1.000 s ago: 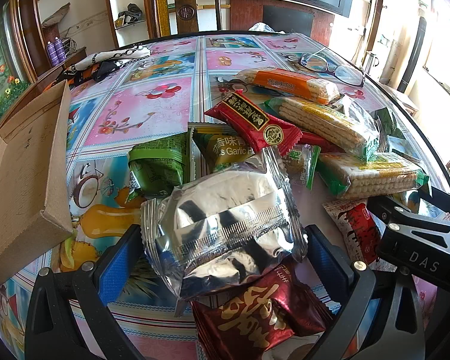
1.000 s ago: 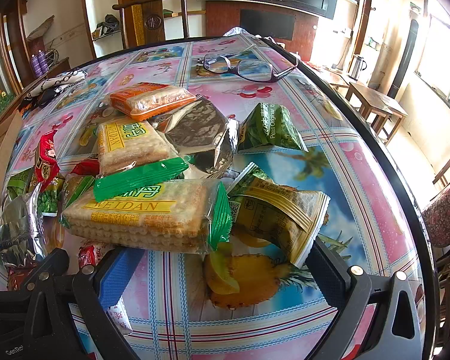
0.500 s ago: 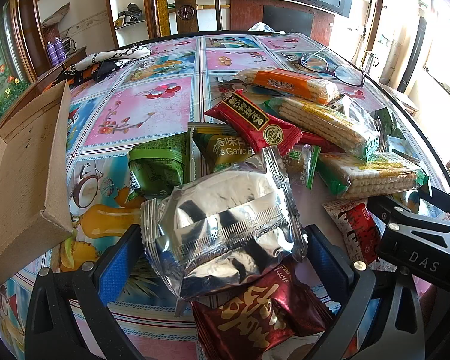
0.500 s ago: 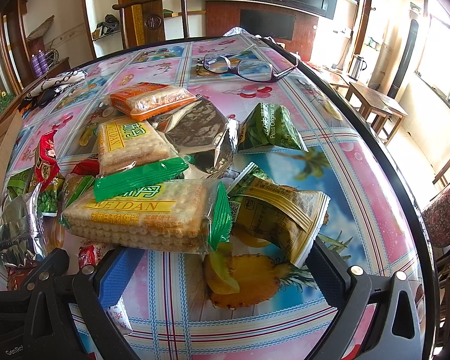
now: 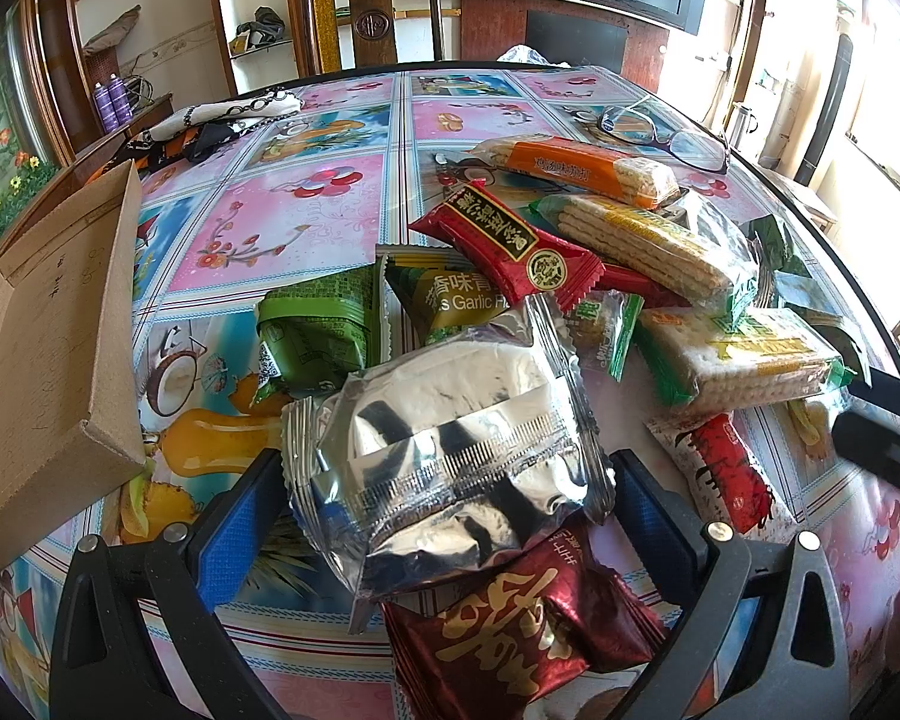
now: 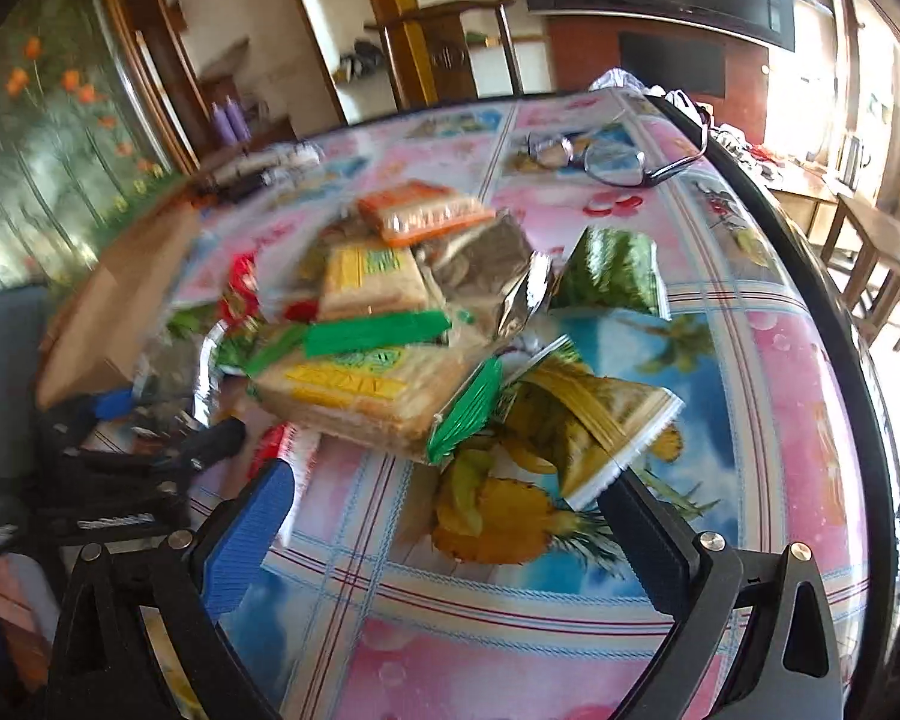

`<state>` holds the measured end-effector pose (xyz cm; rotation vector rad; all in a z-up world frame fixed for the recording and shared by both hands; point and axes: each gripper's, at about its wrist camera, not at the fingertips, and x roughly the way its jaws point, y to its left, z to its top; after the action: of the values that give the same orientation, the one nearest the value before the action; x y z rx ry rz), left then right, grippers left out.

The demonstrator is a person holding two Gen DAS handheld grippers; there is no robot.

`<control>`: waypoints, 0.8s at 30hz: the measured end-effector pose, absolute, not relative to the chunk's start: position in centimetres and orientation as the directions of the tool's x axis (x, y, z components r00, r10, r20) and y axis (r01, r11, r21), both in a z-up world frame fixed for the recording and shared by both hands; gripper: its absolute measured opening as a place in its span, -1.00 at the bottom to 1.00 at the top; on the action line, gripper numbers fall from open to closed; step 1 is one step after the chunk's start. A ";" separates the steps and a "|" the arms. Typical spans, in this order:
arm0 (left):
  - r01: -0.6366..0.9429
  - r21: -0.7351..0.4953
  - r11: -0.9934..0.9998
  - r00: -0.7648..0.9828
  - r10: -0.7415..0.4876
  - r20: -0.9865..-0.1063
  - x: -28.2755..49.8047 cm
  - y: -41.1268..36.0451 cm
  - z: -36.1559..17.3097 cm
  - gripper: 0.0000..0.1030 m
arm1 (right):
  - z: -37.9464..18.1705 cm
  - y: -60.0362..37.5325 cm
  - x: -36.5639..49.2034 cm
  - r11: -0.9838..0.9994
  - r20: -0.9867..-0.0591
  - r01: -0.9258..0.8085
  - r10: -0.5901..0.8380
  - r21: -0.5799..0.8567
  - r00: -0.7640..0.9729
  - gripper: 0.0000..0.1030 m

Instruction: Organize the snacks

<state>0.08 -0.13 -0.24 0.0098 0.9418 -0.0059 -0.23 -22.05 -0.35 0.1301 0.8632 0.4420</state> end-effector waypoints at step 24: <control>0.079 -0.131 0.988 0.551 -0.153 -0.821 -4.2 3.5 1.8 0.99 | 2.8 -24.4 -1.5 0.870 -0.552 -0.314 0.486 0.381 0.677 0.44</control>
<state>-4.23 3.47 1.76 -0.0817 0.9783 -0.1372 -1.46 -24.41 2.75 0.2645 0.6934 0.4557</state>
